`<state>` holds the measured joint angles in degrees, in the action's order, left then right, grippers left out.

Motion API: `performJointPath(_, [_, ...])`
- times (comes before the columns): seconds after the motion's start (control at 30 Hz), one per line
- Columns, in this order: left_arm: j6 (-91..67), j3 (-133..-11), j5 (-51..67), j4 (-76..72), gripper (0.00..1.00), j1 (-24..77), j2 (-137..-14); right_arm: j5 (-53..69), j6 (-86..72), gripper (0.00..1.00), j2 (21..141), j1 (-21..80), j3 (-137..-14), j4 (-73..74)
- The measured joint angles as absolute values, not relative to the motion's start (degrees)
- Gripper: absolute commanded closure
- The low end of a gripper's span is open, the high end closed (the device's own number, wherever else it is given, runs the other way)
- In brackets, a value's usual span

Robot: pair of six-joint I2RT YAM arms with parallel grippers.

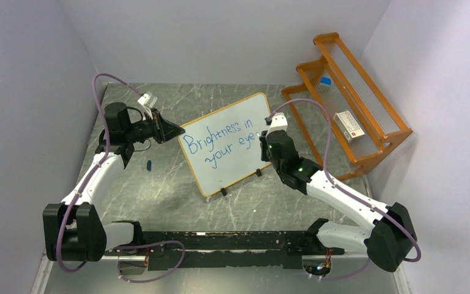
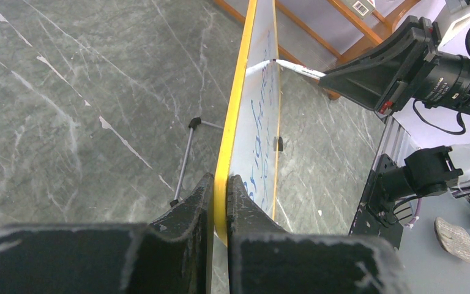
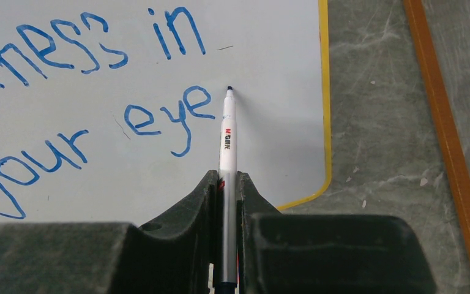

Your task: Write a sentence on the whiteboard

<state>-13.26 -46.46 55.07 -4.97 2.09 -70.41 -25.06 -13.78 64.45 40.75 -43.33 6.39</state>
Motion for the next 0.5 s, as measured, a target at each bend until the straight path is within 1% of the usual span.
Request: performJointPath(0.5, [-13.3,-46.5,55.1,-5.0,0.95,2.1,-70.4,-23.3,-13.0,1.0,64.5,40.6,-43.9,5.5])
